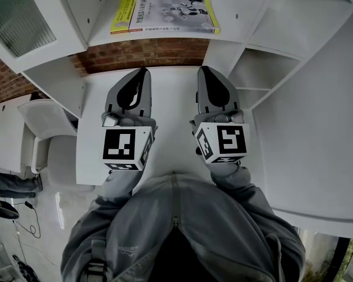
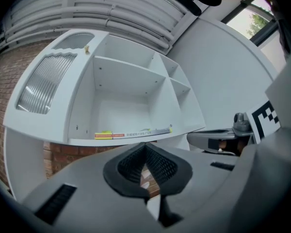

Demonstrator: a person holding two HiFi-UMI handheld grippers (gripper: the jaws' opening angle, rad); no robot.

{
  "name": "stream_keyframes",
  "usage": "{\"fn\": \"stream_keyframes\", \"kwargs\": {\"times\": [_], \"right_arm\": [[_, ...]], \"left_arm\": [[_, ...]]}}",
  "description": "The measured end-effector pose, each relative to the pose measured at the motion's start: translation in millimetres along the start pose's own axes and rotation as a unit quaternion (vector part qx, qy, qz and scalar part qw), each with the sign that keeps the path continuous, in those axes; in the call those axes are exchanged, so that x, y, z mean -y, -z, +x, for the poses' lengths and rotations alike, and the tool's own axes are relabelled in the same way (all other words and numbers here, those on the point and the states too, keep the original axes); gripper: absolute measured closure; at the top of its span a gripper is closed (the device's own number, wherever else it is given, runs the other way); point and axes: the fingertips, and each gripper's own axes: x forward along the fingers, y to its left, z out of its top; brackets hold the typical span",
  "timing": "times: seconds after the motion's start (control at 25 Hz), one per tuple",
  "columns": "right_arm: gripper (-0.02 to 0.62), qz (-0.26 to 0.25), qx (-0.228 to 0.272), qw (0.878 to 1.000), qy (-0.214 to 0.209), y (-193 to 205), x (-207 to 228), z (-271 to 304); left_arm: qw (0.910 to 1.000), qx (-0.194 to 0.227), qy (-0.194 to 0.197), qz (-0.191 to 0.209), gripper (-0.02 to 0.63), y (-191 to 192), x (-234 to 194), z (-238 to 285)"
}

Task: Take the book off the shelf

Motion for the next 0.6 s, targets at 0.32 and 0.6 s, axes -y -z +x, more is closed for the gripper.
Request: {"fn": "stream_keyframes", "kwargs": {"times": [0.32,0.6], "right_arm": [[0.569,-0.056,0.014,0.998,-0.012,-15.7,-0.6,19.7],[0.569,-0.134,0.012,0.990,-0.032,-26.8,-4.4,37.1]], "left_arm": [[0.9969,0.001,0.003,0.078,0.600,-15.9,-9.0,15.1],[0.9799,-0.017,0.001,0.199,0.598,-23.4,-15.6,28.2]]}}
